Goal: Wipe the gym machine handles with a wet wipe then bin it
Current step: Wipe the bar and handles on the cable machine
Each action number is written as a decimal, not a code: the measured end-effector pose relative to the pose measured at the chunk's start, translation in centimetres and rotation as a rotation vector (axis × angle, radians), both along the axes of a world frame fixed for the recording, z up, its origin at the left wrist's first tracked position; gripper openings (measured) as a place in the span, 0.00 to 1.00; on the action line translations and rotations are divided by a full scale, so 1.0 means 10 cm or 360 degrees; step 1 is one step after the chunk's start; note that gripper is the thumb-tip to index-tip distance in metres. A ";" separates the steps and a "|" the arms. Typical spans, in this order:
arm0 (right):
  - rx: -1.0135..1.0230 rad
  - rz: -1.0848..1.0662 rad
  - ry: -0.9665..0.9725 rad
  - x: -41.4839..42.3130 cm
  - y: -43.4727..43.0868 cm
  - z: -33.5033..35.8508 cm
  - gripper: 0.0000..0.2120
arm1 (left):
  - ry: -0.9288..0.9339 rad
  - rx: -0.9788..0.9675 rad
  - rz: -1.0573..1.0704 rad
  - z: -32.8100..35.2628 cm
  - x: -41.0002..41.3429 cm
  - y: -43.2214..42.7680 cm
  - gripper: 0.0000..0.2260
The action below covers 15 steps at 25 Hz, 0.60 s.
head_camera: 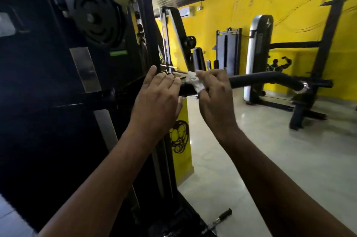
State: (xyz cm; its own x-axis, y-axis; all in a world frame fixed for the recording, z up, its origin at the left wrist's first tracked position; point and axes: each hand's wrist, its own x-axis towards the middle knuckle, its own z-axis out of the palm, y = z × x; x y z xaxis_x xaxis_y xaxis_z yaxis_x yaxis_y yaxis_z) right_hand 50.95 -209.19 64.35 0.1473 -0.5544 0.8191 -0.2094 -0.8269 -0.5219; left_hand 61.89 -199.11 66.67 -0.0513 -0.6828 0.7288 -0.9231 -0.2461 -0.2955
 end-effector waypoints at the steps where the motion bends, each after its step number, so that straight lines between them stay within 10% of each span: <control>1: -0.0018 -0.0021 0.0058 0.06 -0.04 -0.04 0.21 | -0.0034 -0.0001 0.0017 -0.02 0.02 -0.03 0.20; 15: 0.0169 0.0181 0.0048 0.08 -0.37 -0.33 0.12 | -0.0050 0.0026 0.0041 -0.13 0.08 -0.11 0.16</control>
